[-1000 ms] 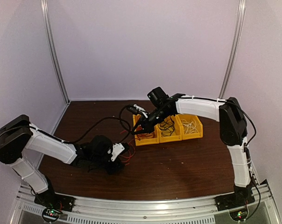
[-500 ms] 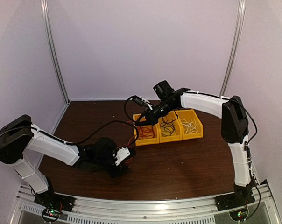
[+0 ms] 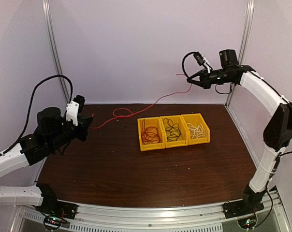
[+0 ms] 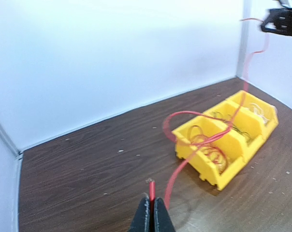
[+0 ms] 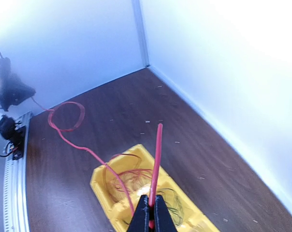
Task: Untangle the cables
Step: Pull the untangled cable.
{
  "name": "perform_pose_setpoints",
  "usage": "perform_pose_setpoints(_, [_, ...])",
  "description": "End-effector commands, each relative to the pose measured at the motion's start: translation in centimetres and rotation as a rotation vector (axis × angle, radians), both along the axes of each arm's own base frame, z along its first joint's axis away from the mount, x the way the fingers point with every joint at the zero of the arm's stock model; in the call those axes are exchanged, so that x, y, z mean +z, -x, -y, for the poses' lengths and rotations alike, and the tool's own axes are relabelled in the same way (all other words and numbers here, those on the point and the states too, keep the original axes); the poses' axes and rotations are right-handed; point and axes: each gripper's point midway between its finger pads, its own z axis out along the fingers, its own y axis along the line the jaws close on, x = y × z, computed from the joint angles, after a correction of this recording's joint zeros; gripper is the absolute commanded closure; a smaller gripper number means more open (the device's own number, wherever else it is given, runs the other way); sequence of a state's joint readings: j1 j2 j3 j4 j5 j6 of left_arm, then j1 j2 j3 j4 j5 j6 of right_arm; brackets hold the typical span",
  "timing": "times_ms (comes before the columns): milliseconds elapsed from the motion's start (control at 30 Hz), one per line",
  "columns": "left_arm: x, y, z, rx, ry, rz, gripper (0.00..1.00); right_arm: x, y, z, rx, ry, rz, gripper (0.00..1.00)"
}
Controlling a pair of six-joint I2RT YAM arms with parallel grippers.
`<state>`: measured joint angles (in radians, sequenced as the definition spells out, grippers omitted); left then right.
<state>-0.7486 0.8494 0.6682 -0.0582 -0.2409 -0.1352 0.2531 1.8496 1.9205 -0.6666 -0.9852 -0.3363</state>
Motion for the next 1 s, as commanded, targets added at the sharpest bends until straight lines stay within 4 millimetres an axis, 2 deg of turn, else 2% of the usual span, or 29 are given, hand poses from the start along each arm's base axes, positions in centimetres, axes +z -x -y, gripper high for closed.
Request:
perform_pose_setpoints(0, [0.7,-2.0,-4.8,0.212,-0.053,-0.02,1.0,0.1,-4.9,10.3,-0.308,-0.001,0.032,1.0])
perform_pose_setpoints(67, [1.7,-2.5,-5.9,0.269,-0.08,0.0,1.0,-0.2,-6.7,15.7,-0.465,-0.003,0.038,1.0])
perform_pose_setpoints(133, [2.3,-2.8,-6.9,0.308,-0.096,0.009,1.0,-0.7,-7.8,19.9,-0.596,0.013,0.054,1.0])
perform_pose_setpoints(200, [2.5,-3.1,-7.5,0.326,-0.097,0.01,1.0,-1.6,-8.3,22.9,-0.699,0.049,0.064,1.0])
perform_pose_setpoints(333, [2.5,-3.1,-8.1,0.342,-0.089,0.003,1.0,-2.3,-8.9,26.5,-0.861,0.101,0.089,1.0])
perform_pose_setpoints(433, [2.7,-2.8,-8.2,0.34,-0.076,0.006,1.0,-2.5,-9.0,27.4,-0.913,0.106,0.094,1.0])
perform_pose_setpoints(533, [2.4,-2.5,-6.9,0.262,-0.047,-0.003,1.0,-2.5,-8.6,25.5,-0.821,0.041,0.071,1.0])
perform_pose_setpoints(567, [2.2,-2.3,-5.7,0.196,-0.029,-0.013,1.0,-2.5,-8.2,24.1,-0.76,0.01,0.056,1.0])
perform_pose_setpoints(633, [1.8,-1.7,-3.1,0.054,0.001,-0.029,1.0,-2.6,-7.0,20.7,-0.615,-0.023,0.03,0.98])
perform_pose_setpoints(700, [1.4,-1.3,-0.9,-0.061,0.035,-0.053,1.0,-3.5,-4.9,16.4,-0.453,0.01,0.014,0.97])
perform_pose_setpoints(767, [0.7,-0.4,1.7,-0.207,0.073,-0.094,1.0,-5.6,-0.9,10.6,-0.247,0.092,-0.03,0.97])
perform_pose_setpoints(833, [-0.2,0.6,4.1,-0.343,0.102,-0.154,1.0,-7.6,3.1,7.2,-0.099,0.169,-0.062,0.97])
perform_pose_setpoints(967, [-2.8,2.3,6.8,-0.499,0.156,-0.292,1.0,-11.7,10.4,4.4,0.095,0.271,-0.179,0.97])
